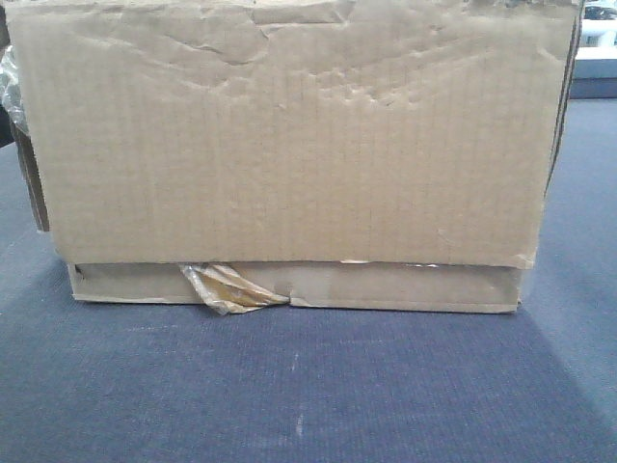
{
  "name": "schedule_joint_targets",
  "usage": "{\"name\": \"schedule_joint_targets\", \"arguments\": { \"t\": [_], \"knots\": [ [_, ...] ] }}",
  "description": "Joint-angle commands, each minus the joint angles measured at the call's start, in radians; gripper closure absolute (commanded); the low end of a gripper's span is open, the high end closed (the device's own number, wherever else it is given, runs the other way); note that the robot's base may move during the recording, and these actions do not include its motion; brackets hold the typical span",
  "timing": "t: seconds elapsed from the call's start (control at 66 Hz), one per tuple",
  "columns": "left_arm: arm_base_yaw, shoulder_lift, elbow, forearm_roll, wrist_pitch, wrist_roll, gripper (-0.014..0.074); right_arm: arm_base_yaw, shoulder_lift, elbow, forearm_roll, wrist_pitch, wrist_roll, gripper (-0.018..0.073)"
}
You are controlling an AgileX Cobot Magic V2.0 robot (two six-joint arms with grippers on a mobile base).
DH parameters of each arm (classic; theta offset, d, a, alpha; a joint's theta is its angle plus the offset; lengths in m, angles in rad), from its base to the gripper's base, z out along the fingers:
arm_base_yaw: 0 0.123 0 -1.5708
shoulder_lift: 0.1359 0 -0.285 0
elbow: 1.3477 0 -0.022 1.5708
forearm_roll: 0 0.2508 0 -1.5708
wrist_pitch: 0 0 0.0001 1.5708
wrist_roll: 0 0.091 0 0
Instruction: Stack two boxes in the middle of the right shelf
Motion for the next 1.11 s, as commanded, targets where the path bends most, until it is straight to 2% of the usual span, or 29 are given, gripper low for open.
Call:
{"name": "schedule_joint_targets", "arguments": {
  "t": [0.0, 0.182, 0.485, 0.772, 0.833, 0.909, 1.09],
  "knots": [
    [-0.059, 0.055, -0.007, 0.008, -0.030, -0.012, 0.0708, -0.001, 0.006, -0.007, -0.008, -0.012, 0.002, -0.0009],
    [-0.109, 0.156, -0.007, 0.112, -0.028, -0.091, 0.0708, -0.001, 0.006, -0.007, -0.008, -0.012, 0.002, -0.0009],
    [-0.116, 0.280, -0.007, 0.127, -0.034, -0.091, 0.0708, 0.002, 0.006, -0.007, -0.008, -0.012, 0.002, -0.0009],
    [-0.116, 0.304, -0.007, 0.129, -0.038, -0.091, 0.0684, 0.023, 0.006, -0.007, -0.008, -0.019, 0.002, -0.0009],
    [-0.116, 0.304, -0.007, 0.129, -0.038, -0.091, 0.0616, 0.023, 0.006, -0.007, -0.008, -0.019, 0.002, -0.0009],
    [-0.116, 0.304, -0.007, 0.131, -0.030, -0.091, 0.0486, 0.023, 0.006, -0.007, -0.008, -0.019, 0.002, -0.0009],
    [-0.116, 0.304, -0.017, 0.131, -0.024, -0.091, 0.0068, 0.022, 0.006, -0.007, -0.008, -0.013, 0.002, -0.0009]
  ]
}}
